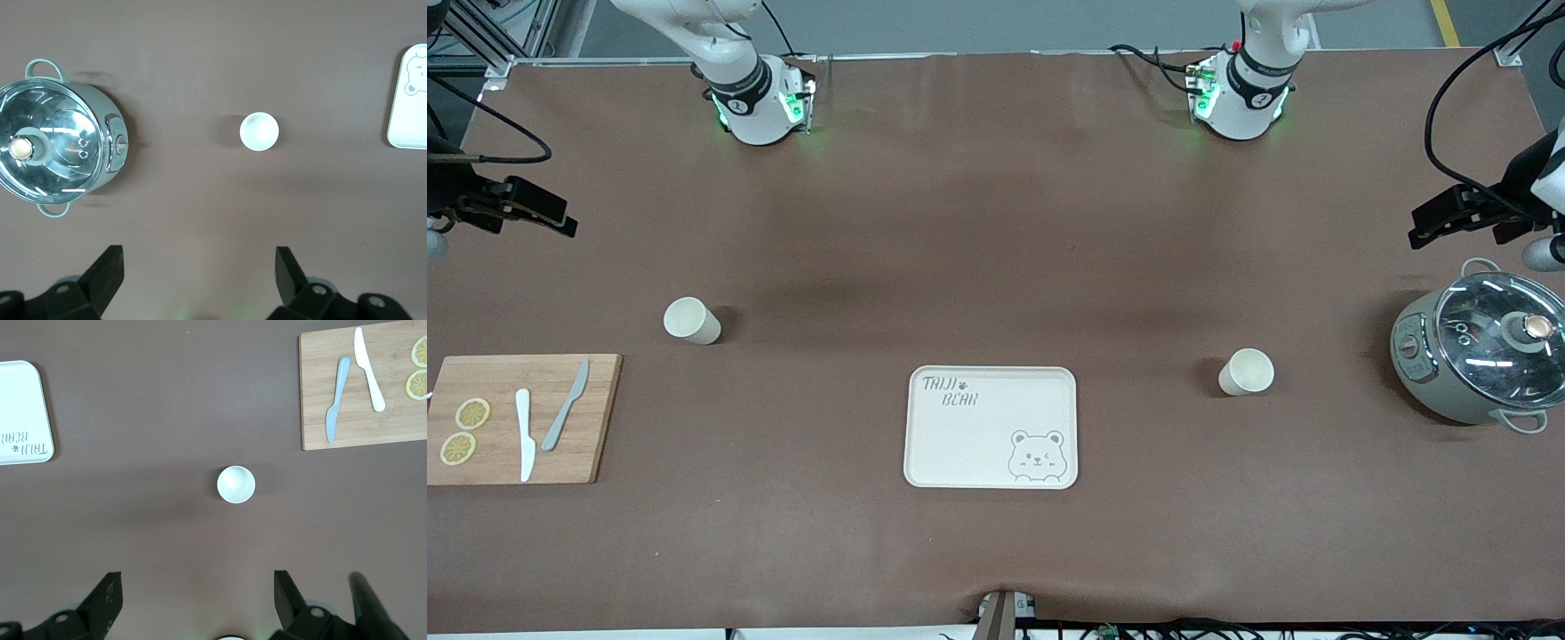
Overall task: Place white IKEA cup upright on tray with both arms
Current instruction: 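Reach the left gripper down over the white cup beside the pot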
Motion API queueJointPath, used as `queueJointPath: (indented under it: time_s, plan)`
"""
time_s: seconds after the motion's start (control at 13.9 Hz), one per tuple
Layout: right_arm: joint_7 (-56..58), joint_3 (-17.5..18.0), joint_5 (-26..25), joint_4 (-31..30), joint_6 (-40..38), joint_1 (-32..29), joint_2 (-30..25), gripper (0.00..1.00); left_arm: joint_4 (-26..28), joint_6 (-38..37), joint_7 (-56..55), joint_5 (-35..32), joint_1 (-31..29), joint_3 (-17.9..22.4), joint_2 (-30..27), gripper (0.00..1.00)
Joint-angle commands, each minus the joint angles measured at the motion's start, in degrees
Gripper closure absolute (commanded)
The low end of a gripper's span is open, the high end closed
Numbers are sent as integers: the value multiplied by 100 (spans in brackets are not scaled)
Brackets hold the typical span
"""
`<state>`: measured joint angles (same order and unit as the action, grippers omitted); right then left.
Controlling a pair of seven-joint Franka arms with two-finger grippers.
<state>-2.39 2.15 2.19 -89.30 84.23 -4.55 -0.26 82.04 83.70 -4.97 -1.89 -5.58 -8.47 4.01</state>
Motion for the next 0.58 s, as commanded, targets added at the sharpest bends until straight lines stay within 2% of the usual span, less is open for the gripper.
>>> queueJointPath:
  time_s: [0.0, 0.29, 0.5]
  plan:
    - [-69, 57, -17, 9, -38, -72, -18, 0, -56, -178, 31, -48, -40, 20, -67, 0]
    - [-69, 57, -17, 0, -38, -72, -18, 0, -82, -135, -12, 4, -137, 21, 90, 0]
    - [-78, 57, -17, 9, -38, -72, -18, 0, -362, -47, -48, 13, -110, 30, 739, 0]
